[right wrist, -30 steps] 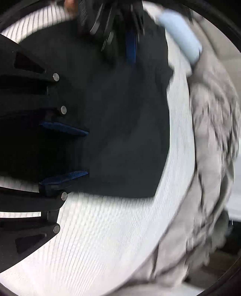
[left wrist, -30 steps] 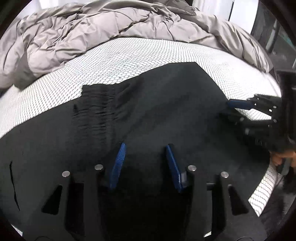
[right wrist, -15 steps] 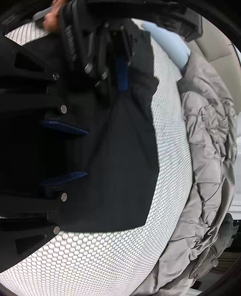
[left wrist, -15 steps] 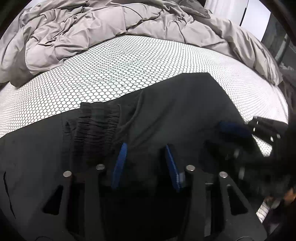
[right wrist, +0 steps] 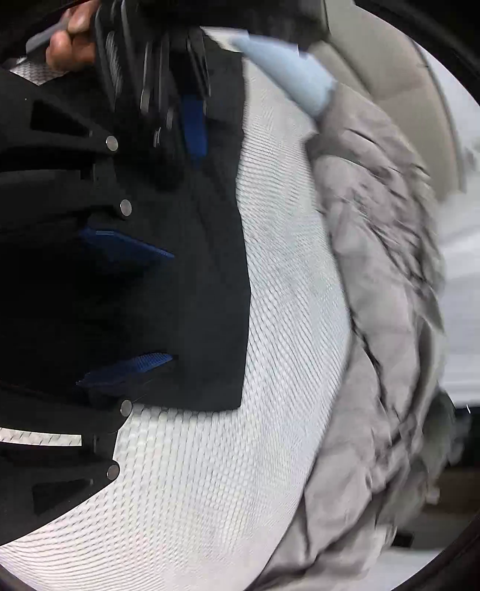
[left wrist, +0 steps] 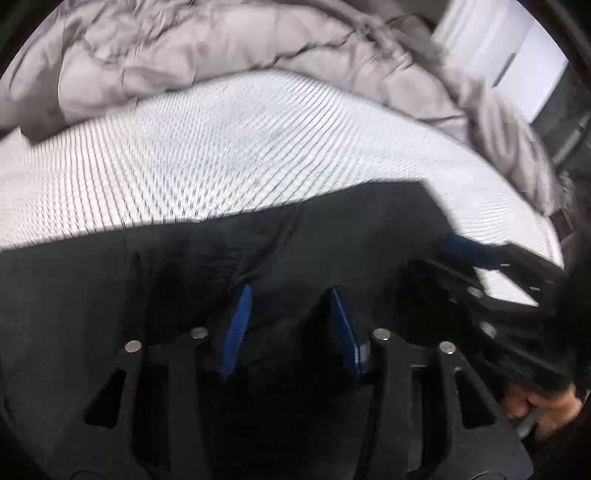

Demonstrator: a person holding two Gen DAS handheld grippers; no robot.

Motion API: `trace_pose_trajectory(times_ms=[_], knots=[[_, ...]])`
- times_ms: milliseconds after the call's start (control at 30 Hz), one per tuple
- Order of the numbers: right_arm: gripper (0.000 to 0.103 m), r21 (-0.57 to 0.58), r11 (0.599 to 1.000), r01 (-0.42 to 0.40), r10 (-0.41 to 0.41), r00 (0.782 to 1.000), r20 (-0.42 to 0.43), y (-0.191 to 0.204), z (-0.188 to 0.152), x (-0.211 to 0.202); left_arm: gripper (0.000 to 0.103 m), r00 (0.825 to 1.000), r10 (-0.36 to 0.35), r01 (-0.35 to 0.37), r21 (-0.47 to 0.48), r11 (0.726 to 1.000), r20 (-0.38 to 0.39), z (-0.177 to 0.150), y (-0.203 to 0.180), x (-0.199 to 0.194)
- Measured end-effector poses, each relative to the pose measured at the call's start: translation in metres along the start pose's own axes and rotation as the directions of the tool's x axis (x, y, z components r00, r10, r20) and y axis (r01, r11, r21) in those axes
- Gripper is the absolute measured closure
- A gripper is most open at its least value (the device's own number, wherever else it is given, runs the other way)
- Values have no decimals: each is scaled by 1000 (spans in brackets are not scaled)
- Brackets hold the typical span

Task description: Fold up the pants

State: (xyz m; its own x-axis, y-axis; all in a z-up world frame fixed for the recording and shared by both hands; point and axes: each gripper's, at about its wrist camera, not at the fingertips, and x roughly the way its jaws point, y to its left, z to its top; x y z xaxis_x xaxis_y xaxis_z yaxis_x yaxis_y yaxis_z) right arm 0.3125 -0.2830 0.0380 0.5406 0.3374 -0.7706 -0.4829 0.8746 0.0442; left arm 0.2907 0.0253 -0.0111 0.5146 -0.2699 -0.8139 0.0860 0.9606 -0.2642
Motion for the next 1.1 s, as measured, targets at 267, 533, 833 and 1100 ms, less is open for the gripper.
trace_pose_trajectory(times_ms=[267, 533, 833, 1100], knots=[[43, 42, 982, 182, -180, 982, -61, -71, -18, 11, 80, 997, -79, 79, -14, 997, 15, -3, 20, -10], [44, 16, 1000, -25, 23, 992, 127, -30, 8, -30, 74, 995, -12, 11, 18, 1000, 94, 7, -5, -25], [47, -81, 966, 245, -248, 969, -25, -12, 6, 43, 82, 998, -62, 64, -47, 997, 33, 3, 20, 5], [46, -6, 986, 166, -165, 984, 69, -34, -11, -29, 75, 993, -46, 37, 79, 996, 109, -17, 1, -59]])
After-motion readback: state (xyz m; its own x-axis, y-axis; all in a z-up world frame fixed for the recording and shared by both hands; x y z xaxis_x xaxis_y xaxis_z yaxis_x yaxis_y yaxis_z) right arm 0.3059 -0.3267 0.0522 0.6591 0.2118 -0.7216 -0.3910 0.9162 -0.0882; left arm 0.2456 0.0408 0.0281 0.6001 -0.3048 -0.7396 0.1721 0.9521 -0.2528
